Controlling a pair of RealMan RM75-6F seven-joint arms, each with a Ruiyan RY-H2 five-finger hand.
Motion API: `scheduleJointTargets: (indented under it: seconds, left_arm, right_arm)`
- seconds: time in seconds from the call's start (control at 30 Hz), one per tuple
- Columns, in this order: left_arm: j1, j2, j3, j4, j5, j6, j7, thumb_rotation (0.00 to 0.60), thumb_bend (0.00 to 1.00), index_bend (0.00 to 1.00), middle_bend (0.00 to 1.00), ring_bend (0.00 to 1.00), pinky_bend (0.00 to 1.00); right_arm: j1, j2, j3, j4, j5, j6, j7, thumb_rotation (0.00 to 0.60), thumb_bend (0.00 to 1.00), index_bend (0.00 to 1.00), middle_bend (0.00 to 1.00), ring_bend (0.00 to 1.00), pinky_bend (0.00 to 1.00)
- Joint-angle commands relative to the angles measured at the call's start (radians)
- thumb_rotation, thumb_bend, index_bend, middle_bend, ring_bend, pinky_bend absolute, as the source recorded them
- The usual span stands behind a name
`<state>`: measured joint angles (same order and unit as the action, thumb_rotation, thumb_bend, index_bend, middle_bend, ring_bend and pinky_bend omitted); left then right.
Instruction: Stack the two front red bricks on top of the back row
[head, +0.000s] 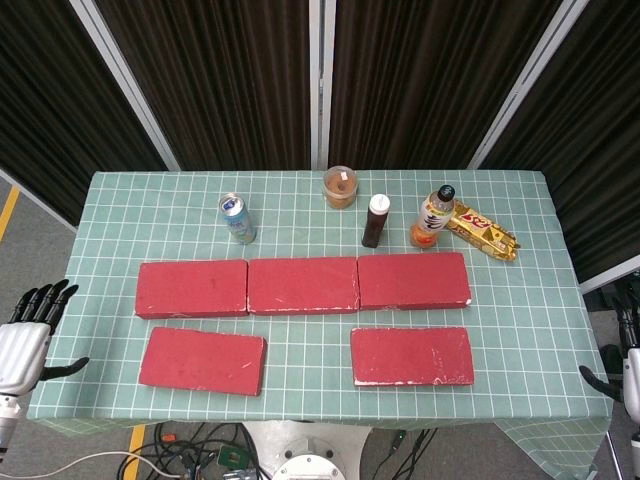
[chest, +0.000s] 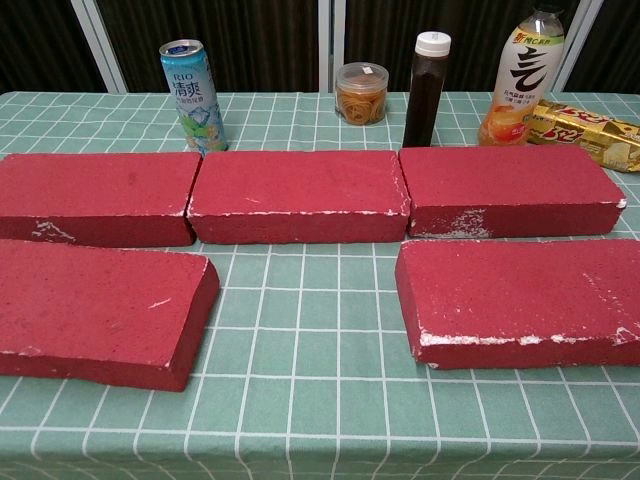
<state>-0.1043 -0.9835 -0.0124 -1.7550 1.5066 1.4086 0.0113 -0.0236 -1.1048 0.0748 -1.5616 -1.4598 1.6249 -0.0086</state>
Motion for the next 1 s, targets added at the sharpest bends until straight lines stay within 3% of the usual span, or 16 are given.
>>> scheduleJointTargets:
  seconds: [0.03,0.3,0.57,0.8,1.0]
  left_arm:
    - [-0.007,0.018,0.014,-0.036,0.026,-0.012,-0.004,0.6,0.0,0.04,0.0,0.0,0.0]
    - [-0.05,0.037,0.074,-0.155,0.104,-0.12,0.07,0.6,0.0,0.04,0.0,0.0,0.0]
    - [-0.12,-0.022,0.069,-0.249,0.13,-0.221,0.19,0.6,0.0,0.03,0.0,0.0,0.0]
    - [-0.209,-0.077,0.028,-0.375,-0.045,-0.366,0.37,0.6,0.0,0.03,0.0,0.0,0.0]
    - [-0.278,-0.161,0.01,-0.397,-0.223,-0.436,0.489,0.6,0.0,0.02,0.0,0.0,0.0]
  right_arm:
    - [0.002,0.011,0.007,-0.016,-0.003,-0.001,0.005,0.6,0.0,0.0,0.0,0.0,0.0]
    - [0.008,0.033,0.009,-0.049,-0.006,-0.02,-0.009,0.6,0.0,0.0,0.0,0.0,0.0]
    - [0.011,0.045,0.021,-0.062,0.012,-0.035,-0.008,0.6,0.0,0.0,0.0,0.0,0.0]
    - [0.017,0.039,0.028,-0.051,0.026,-0.051,0.0,0.6,0.0,0.0,0.0,0.0,0.0]
    - [0.022,0.041,0.029,-0.04,0.021,-0.062,0.007,0.6,0.0,0.0,0.0,0.0,0.0]
